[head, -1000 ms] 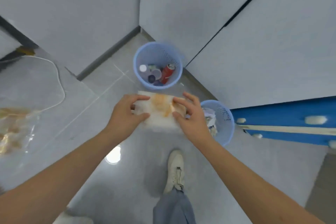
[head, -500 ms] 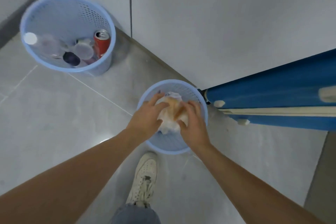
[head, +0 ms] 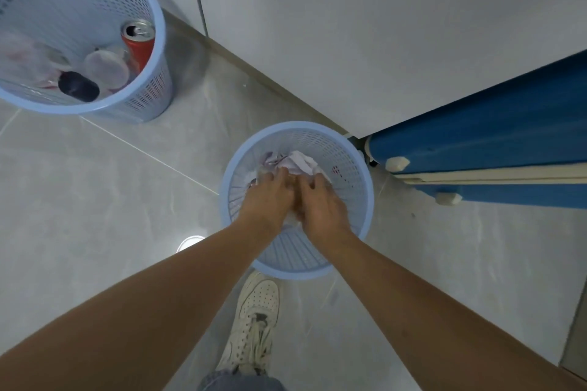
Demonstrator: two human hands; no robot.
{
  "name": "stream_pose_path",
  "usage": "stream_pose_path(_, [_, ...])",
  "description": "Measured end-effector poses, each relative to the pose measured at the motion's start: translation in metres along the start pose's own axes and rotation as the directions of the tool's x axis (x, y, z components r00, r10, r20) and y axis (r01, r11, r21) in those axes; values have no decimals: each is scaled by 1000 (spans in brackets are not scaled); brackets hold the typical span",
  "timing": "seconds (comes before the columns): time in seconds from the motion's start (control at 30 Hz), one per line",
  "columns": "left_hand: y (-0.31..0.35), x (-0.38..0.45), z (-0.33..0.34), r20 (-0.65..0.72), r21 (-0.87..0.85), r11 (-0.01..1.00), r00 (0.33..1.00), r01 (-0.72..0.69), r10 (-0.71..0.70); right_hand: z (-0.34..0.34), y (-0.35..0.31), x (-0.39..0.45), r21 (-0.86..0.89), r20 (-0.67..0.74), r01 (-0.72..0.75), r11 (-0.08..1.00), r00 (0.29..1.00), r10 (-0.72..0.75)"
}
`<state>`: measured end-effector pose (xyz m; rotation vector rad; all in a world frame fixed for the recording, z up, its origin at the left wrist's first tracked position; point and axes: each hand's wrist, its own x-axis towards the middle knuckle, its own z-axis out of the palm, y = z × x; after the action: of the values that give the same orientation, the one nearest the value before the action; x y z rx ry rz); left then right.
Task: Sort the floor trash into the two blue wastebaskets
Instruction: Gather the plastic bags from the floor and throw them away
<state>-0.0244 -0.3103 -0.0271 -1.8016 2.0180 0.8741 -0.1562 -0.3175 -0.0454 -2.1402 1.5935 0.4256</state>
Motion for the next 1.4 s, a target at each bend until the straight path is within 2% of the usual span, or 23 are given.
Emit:
stream_pose_path(0.23, [-2, 15, 15, 26, -25, 997, 997, 68, -67, 16, -8, 15, 45, 39, -58, 997, 998, 56])
stream_pose_path(0.37, [-10, -14, -8, 68, -46, 998, 997, 46, -43, -9, -15, -8, 88, -27, -76, 993, 997, 78])
stream_pose_path(0.5, [-23, -60, -38, -124, -147, 988, 992, -51, 33, -53, -30, -42, 120, -199, -32, 992, 978, 56])
stream_pose_path(0.63, [-46, -109, -66, -335, -197, 966, 937, -170, 97, -103, -68, -72, 120, -375, 62, 991, 927, -13])
stream_pose_path(0.77, [-77, -159, -88, -399, -269, 933, 910, -238, 117, -140, -123, -97, 8, -431, 132, 991, 895, -115])
stream_pose_path(0.87, [-110, -200, -96, -446, -317, 912, 889, -260, 99, -150, -175, -109, 34, -439, 216, 976, 880, -180])
stream_pose_path(1.03, [-196, -295, -87, -513, -382, 911, 856, -155, -69, -144, -300, -131, 120, -394, 424, 898, 851, -349])
stream_pose_path(1.17, [-289, -393, -58, -494, -536, 844, 807, 11, -325, -109, -429, -151, 177, -281, 571, 801, 810, -516])
stream_pose_path(1.3, [-385, -498, -13, -454, -673, 721, 676, 167, -580, -60, -562, -180, 190, -196, 665, 722, 746, -636])
stream_pose_path(1.4, [-447, -569, 33, -386, -760, 595, 555, 261, -737, -19, -649, -202, 206, -29, 666, 717, 737, -676])
